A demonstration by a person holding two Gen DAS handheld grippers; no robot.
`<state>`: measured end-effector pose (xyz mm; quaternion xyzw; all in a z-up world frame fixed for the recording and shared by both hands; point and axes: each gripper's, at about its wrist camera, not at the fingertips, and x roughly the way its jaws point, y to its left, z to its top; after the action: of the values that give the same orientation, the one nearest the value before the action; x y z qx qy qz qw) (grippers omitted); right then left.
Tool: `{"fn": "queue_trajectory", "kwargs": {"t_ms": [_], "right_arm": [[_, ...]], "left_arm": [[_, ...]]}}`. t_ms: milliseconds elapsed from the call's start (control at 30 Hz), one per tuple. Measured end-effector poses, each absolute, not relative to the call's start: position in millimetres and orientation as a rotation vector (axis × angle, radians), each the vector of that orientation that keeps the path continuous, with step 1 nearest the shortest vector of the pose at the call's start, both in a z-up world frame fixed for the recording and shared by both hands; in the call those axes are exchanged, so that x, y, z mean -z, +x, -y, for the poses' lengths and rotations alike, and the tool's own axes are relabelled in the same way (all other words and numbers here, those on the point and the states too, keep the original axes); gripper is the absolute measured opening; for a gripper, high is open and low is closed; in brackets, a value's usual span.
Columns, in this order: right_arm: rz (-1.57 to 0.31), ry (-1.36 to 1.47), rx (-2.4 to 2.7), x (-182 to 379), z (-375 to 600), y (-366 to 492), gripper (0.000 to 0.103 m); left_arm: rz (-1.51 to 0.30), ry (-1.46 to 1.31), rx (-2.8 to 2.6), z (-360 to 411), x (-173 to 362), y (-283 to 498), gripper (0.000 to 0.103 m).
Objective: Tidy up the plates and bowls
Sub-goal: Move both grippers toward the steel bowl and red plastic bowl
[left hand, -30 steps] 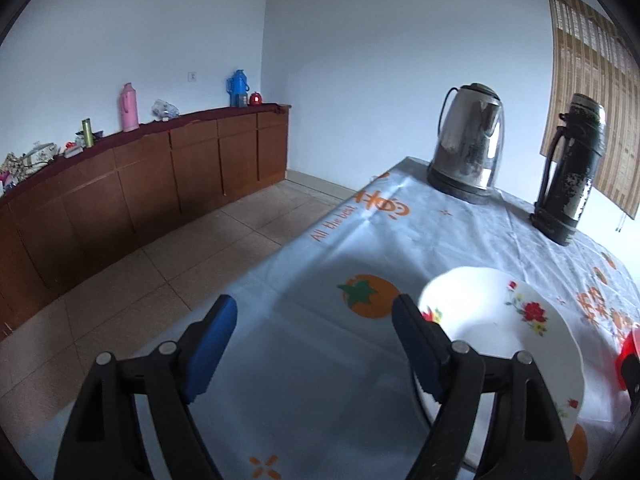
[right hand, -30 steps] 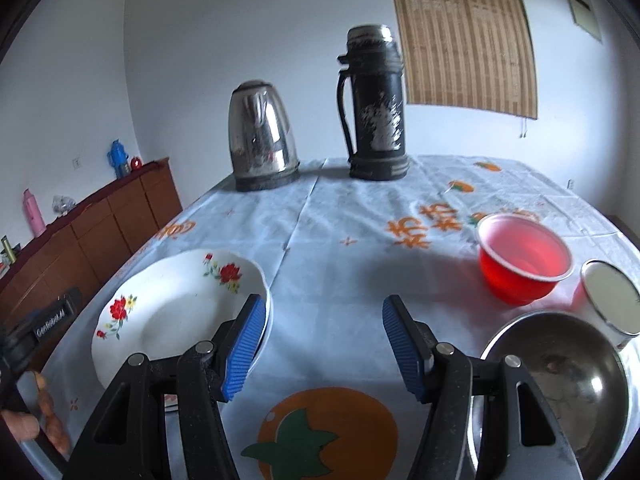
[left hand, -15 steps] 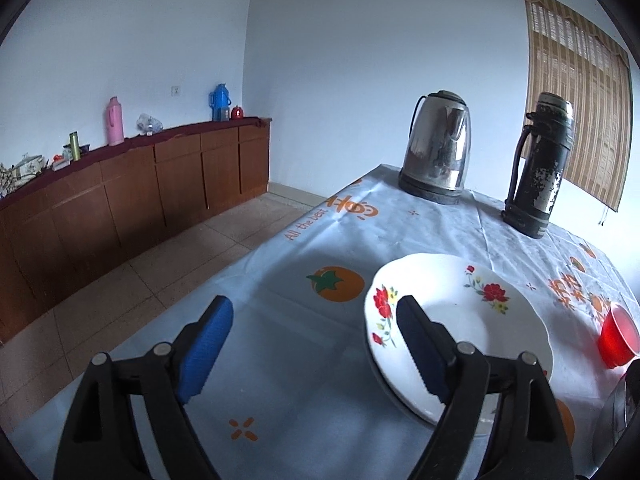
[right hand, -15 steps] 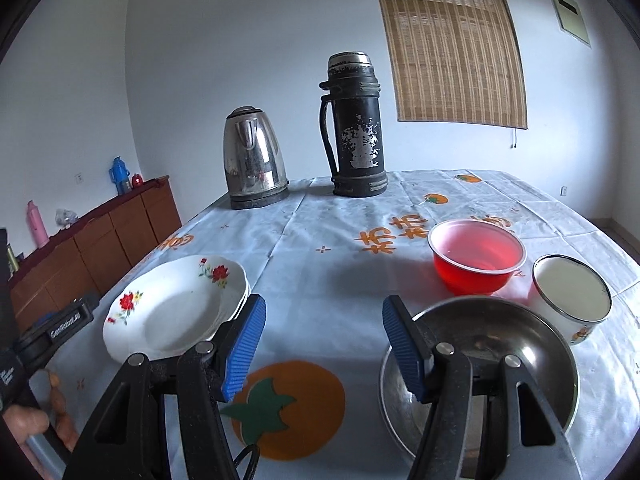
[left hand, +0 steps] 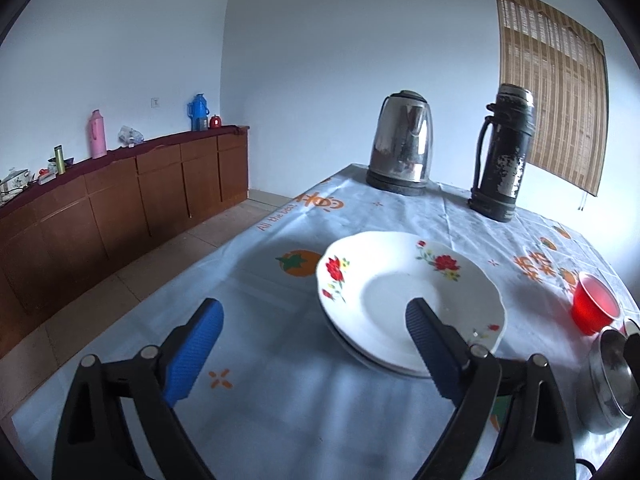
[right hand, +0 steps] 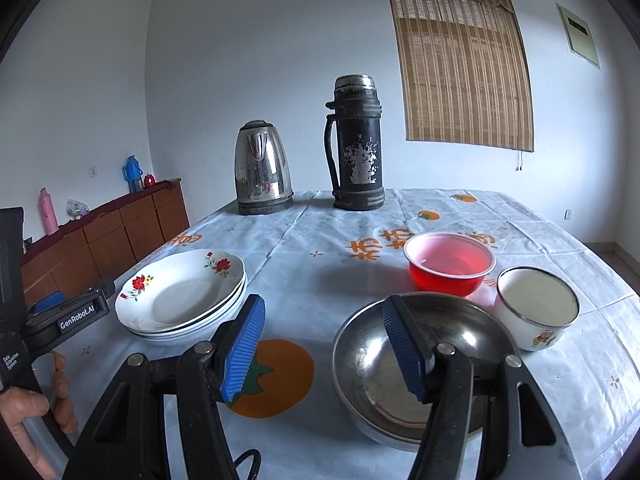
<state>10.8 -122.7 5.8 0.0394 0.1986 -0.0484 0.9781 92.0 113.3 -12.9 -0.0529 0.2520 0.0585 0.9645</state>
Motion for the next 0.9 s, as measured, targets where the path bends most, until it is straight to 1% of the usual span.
{"fn": "queue_trajectory", "kwargs": {"t_ms": [33, 500, 900], "right_arm": [[-0.393, 0.077, 0.100, -6, 124, 8, 0.073], [-0.357, 0.037, 0.145, -9, 146, -26, 0.073], [-0.358, 0.067, 0.283, -6, 204, -66, 0.073]], "left_arm": [[-0.510, -0.105, -0.112, -110, 13, 88, 0.094], [-0.515, -0.030, -0.019, -66, 12, 54, 0.094], [-0.566, -0.011, 0.092, -27, 16, 43, 0.094]]}}
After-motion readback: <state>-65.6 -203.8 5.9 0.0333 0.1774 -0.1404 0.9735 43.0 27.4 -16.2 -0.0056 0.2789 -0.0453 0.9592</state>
